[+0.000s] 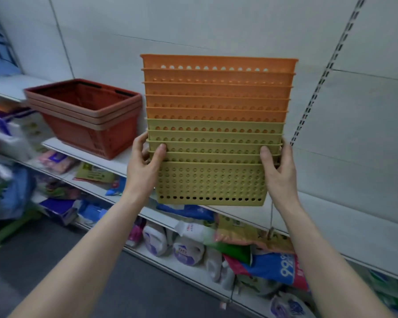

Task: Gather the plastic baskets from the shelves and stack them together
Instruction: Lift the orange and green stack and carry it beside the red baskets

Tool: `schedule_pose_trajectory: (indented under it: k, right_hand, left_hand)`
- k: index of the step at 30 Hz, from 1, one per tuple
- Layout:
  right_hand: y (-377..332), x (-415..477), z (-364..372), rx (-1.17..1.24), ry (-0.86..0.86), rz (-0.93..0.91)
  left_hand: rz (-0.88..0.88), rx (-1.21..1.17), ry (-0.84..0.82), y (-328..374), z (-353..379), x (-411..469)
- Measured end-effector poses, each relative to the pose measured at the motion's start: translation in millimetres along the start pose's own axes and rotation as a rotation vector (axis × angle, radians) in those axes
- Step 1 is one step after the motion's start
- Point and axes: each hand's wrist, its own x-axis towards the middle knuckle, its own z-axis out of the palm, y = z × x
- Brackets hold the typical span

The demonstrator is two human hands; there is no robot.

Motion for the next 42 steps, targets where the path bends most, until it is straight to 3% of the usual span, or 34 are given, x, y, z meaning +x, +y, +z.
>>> schedule_pose_trajectory:
  k: [8,28,36,42]
  right_hand:
    - [-55,31,149,0.066,-0.068,-0.054]
    - [-134,224,503,0.194,-0.133,-0.231]
    - [-168,230,662,0.211,-0.114,-0.22]
    - [-203,222,772,0.182,-0.065,-0.178]
  left_hand:
    - [0.084,0.022,0.062,14,-133,92]
    - [0.212,0.023,0.26,9,-342,388]
    - [0.252,-0.001,0.222,-23,-474,495]
    - [0.276,0.015,0.102,-40,-579,577]
